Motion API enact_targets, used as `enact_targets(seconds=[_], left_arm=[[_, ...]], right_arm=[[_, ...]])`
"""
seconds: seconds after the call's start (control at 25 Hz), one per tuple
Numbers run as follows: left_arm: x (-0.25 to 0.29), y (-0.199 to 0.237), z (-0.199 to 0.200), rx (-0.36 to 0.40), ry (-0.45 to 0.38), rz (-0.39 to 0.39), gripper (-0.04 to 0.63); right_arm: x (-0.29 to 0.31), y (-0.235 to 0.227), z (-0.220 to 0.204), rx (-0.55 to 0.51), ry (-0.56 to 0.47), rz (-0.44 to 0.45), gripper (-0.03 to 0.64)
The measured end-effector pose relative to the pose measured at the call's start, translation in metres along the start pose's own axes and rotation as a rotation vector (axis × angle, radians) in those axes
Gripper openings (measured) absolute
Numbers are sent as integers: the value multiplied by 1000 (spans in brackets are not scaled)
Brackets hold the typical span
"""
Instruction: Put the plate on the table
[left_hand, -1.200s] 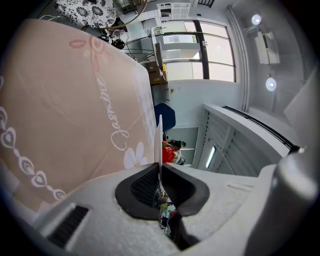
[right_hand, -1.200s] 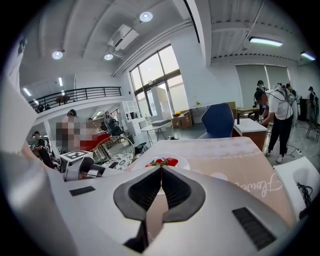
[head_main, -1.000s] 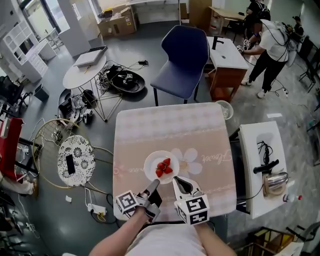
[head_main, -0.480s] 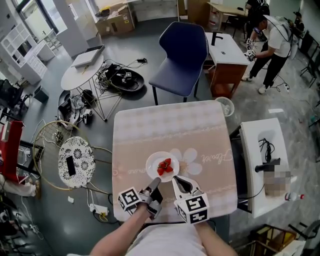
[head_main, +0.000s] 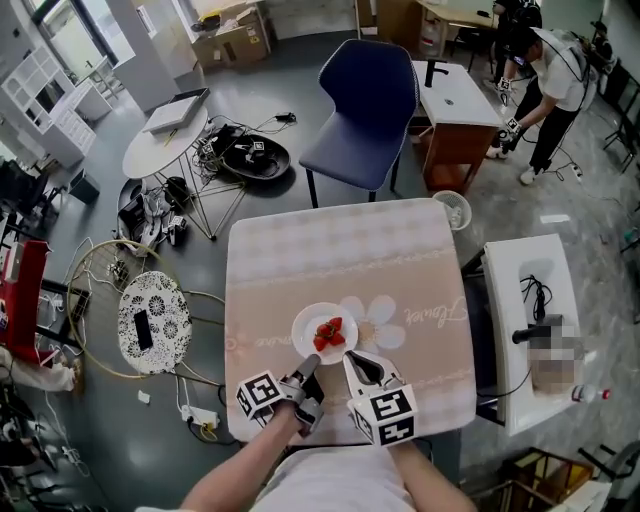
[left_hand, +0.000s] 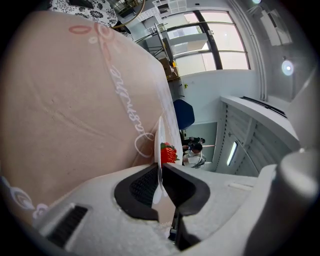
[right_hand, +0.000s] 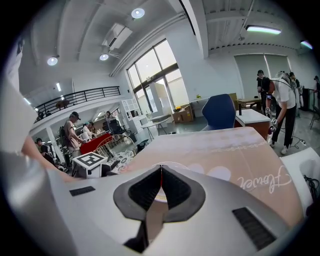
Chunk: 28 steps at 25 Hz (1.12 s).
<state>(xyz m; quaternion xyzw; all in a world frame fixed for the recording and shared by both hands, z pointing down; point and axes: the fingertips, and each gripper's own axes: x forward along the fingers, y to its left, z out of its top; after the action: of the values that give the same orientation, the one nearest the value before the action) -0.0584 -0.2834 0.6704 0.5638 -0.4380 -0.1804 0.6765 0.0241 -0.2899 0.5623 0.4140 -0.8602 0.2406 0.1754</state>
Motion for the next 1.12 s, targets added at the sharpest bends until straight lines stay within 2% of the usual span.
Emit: enact_targets(seconds=[0.24, 0.6, 0.76, 0.96, 1.12], left_arm=[[1, 1, -2, 73, 19, 53, 35], [-3, 8, -3, 215, 46, 171, 94], [-7, 11, -1, 244, 44, 206, 95], [-13, 13, -1, 327, 69, 281, 97], [-17, 1, -1, 377, 82, 271, 97]], right_arm=[[1, 0, -2, -6, 6, 7, 5], [-1, 1, -3, -10, 5, 3, 5], [-3, 3, -3, -12, 5, 2, 5], [-7, 5, -1, -14, -7, -13, 5], [-12, 10, 2, -11, -21, -25, 5]])
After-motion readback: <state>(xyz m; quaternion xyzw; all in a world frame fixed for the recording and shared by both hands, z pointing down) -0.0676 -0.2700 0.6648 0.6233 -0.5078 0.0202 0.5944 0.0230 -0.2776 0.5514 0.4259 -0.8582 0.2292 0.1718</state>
